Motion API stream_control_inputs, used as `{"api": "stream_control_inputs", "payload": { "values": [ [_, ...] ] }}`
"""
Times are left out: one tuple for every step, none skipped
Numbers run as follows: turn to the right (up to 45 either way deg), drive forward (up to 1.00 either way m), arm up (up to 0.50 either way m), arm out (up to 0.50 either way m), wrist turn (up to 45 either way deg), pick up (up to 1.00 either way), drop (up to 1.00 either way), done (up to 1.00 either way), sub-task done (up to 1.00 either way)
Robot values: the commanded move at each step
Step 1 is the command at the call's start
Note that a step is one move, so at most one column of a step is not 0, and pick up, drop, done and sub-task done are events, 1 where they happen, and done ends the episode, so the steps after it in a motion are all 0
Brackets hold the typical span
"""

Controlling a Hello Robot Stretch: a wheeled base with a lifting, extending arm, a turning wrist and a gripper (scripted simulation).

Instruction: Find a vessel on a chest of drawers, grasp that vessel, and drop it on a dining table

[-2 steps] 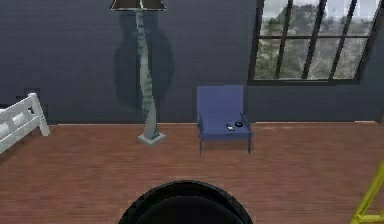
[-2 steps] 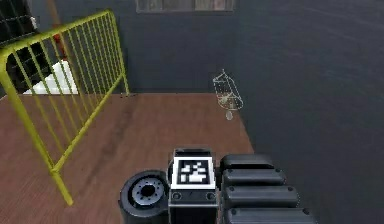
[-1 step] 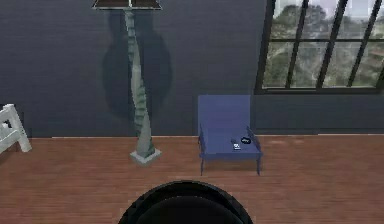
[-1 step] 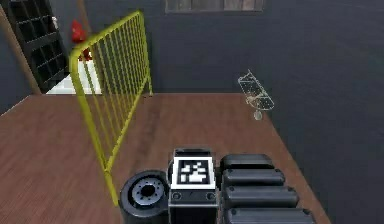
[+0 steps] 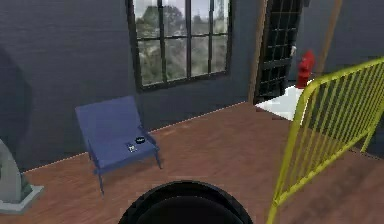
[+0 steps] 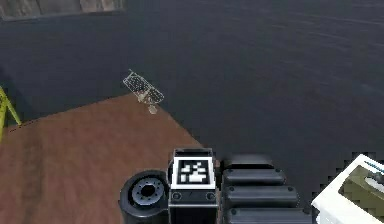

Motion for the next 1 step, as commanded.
{"api": "stream_control_inputs", "payload": {
  "values": [
    [0.0, 1.00, 0.00, 0.00, 0.0, 0.00, 0.00, 0.00, 0.00]
  ]
}}
